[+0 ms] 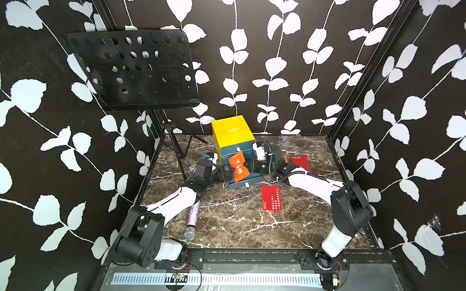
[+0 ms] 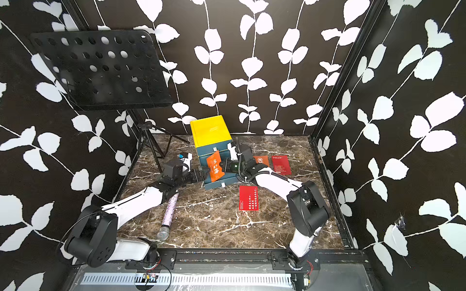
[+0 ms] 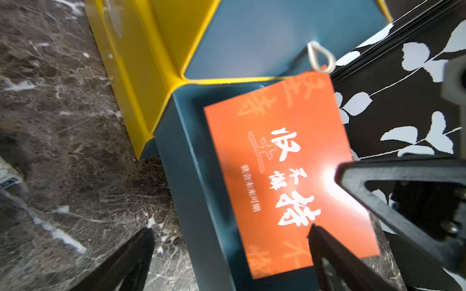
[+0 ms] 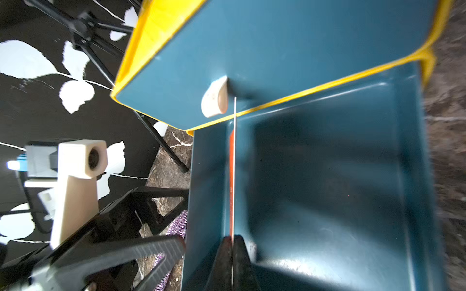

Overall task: Take the postcards out of the drawer
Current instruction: Pick up the postcard from the drawer, then place the postcard at the center of the board.

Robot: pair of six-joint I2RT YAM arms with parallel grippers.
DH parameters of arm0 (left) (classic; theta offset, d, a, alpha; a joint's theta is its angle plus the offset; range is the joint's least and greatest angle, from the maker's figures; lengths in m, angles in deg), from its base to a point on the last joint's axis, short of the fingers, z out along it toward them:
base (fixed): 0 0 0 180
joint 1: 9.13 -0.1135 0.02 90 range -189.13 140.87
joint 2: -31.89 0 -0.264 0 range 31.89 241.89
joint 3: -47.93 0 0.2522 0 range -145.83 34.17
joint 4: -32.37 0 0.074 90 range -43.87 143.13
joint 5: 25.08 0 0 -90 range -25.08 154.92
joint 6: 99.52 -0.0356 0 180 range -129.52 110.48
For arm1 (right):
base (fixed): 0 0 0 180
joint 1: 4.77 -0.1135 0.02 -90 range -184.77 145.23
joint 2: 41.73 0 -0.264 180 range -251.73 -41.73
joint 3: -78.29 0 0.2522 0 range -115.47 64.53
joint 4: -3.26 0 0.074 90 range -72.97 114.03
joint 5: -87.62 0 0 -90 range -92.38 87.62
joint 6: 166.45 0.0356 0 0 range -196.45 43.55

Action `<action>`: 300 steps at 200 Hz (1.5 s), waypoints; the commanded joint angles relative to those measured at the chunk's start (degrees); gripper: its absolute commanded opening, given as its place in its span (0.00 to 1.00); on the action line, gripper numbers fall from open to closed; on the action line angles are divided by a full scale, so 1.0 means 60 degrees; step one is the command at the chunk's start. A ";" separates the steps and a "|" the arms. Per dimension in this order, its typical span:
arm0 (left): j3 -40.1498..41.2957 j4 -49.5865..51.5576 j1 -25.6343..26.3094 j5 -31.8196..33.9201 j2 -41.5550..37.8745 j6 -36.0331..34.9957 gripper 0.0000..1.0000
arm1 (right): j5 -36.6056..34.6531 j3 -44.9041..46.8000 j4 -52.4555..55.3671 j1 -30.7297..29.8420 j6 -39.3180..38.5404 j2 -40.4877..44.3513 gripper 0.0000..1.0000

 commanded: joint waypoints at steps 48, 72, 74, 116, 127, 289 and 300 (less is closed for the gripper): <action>-0.0386 0.1243 -0.0053 0.0403 -0.0777 -0.0485 0.99 | 0.0281 0.0897 0.0165 0.0714 -0.0237 0.1864 0.00; -0.0385 0.1301 -0.0034 0.0413 -0.0812 -0.0441 0.99 | 0.0415 0.1337 0.0332 0.1118 -0.0248 0.2561 0.00; -0.0382 0.1292 -0.0038 0.0398 -0.0818 -0.0430 0.99 | 0.0420 0.1364 0.0362 0.1165 -0.0257 0.2625 0.00; -0.0558 0.1227 0.0117 0.0302 -0.0620 -0.0412 0.99 | 0.0305 0.2266 0.1344 0.2100 -0.0721 0.3963 0.00; -0.0653 0.1243 0.0167 0.0351 -0.0578 -0.0433 0.99 | 0.0337 0.2550 0.1624 0.2430 -0.0858 0.4320 0.00; -0.1267 0.1326 0.0357 0.0780 -0.0104 -0.0666 0.99 | 0.1170 0.5458 0.3641 0.5856 -0.2683 0.4674 0.00; -0.1243 0.1318 0.0361 0.0776 -0.0122 -0.0699 0.99 | 0.0889 0.5362 0.3882 0.5904 -0.2936 0.4503 0.00</action>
